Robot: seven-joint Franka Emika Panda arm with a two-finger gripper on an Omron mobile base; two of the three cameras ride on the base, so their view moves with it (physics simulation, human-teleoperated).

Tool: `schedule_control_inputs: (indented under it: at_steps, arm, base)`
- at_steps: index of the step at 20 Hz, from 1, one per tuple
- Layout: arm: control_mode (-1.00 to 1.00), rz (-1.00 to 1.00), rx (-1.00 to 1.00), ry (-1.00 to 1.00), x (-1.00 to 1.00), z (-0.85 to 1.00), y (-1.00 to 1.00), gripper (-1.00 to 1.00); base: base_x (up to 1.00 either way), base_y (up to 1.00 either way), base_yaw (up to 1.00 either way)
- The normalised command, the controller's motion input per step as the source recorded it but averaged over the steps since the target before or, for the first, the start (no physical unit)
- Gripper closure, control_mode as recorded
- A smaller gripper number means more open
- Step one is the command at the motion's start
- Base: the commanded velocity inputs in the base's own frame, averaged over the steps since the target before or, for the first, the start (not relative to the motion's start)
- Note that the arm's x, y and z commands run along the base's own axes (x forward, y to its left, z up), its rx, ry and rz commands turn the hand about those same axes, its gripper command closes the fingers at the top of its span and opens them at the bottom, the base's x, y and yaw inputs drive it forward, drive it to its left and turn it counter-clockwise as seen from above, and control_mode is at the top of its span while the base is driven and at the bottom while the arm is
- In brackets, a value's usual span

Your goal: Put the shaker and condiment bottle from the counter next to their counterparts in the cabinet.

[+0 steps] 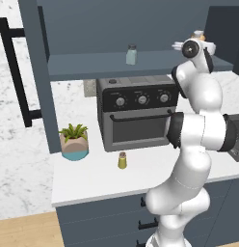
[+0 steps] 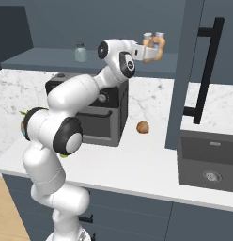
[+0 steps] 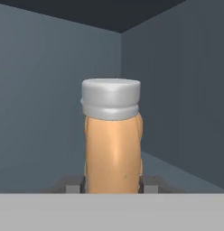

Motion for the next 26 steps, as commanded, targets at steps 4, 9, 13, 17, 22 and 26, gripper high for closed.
schedule_control_inputs:
  at_steps: [4,9,13,17,22,26]
  arm:
    - [-1.00,0.00,0.00,0.00,0.00,0.00,0.00,-1.00]
    - [-1.00,0.00,0.00,-0.02,-0.11,0.00,0.00,-1.00]
    - [-1.00,0.00,0.00,-0.11,-0.57,0.00,0.00,-1.00]
    - [-1.00,0.00,0.00,-0.11,-0.78,0.00,0.00,-1.00]
    - [-1.00,0.02,0.00,-0.07,-0.93,0.00,0.18,-1.00]
    - [-1.00,0.12,0.00,-0.04,-1.00,0.00,0.53,-1.00]
  base:
    - [0.00,0.00,0.00]
    - [0.00,0.00,0.00]
    - [0.00,0.00,0.00]
    - [0.00,0.00,0.00]
    - [0.00,0.00,0.00]
    - [0.00,0.00,0.00]
